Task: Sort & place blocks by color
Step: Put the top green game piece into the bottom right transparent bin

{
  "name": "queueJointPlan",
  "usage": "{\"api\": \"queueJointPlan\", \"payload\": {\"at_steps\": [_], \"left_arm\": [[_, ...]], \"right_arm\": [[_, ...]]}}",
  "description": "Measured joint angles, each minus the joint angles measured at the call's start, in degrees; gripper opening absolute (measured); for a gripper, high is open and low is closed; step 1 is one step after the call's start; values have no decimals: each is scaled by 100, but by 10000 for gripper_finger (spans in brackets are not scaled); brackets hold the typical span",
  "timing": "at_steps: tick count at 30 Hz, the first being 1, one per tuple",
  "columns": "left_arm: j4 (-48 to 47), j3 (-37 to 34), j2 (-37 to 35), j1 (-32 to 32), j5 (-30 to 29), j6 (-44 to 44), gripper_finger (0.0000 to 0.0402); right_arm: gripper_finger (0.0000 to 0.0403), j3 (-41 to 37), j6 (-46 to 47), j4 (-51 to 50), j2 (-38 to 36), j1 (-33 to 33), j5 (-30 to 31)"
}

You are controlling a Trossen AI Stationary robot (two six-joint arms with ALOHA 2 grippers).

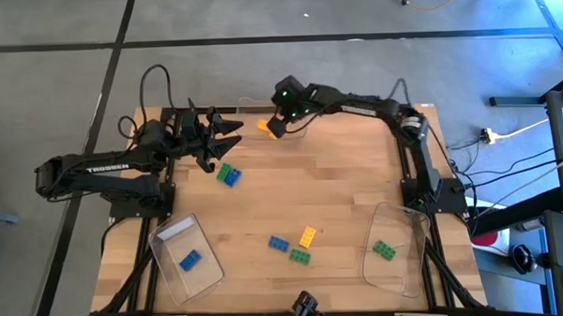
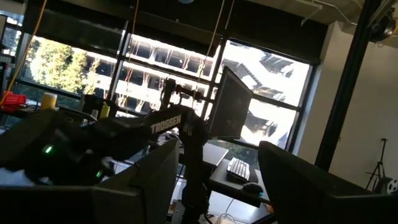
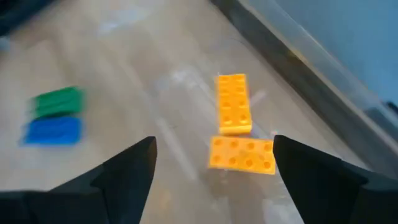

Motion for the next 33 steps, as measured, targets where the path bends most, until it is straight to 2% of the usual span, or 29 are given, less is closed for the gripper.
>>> {"api": "queueJointPlan", "payload": {"at_steps": [5, 10, 15, 20, 23, 26, 33], "left_arm": [[-12, 0, 0, 2, -2, 2, 213], [-98, 0, 0, 0, -3, 2, 213], [-216, -2, 0, 0, -3, 2, 213], [-222, -2, 0, 1, -4, 15, 213], [-291, -2, 0, 0, -83, 19, 213], [-328, -2, 0, 2, -162, 20, 213], [-336, -2, 0, 0, -140, 22, 213]], "right_arm": [[324, -278, -836, -627, -994, 130, -319], [324, -1399, -783, -373, -2361, 361, -598], [324, -3056, 120, 986, -3910, 822, -795], [324, -4468, 911, 3115, -5062, 1382, -841], [324, -5058, 988, 4438, -5442, 1618, -821], [324, -5415, 986, 5156, -5583, 1745, -684], [324, -5506, 976, 5301, -5617, 1780, -561]]}}
